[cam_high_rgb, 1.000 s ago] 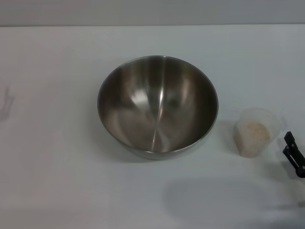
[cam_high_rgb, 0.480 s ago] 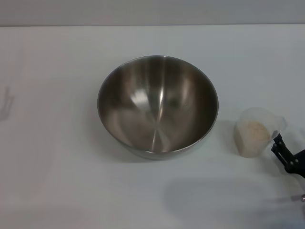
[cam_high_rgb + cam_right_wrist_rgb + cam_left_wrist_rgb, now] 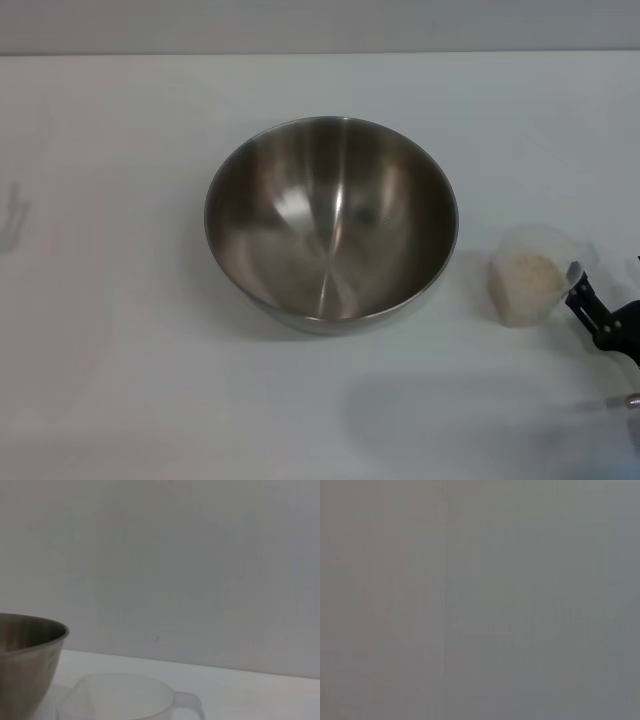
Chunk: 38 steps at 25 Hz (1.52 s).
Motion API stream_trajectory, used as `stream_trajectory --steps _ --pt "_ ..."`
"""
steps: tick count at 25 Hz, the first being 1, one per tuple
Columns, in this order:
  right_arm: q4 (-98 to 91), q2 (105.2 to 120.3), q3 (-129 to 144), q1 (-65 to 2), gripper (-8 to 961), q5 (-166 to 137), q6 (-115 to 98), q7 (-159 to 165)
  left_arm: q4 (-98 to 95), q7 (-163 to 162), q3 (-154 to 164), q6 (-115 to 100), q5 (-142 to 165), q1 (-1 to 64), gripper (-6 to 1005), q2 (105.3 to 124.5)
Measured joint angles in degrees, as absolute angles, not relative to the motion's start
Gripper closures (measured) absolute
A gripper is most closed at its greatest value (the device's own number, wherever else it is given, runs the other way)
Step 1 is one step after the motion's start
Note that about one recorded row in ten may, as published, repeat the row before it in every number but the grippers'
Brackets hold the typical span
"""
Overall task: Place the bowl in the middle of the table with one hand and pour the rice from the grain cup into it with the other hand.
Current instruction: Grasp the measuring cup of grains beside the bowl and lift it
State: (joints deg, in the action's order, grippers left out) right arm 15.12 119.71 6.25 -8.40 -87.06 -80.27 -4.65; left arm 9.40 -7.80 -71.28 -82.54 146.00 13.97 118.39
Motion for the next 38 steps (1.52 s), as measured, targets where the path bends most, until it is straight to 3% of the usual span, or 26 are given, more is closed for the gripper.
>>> stream_trajectory --steps 38 --pt "15.10 119.62 6.06 -9.67 113 -86.87 -81.35 -4.52 9.05 -7.97 -70.84 -82.53 146.34 12.92 170 118.47"
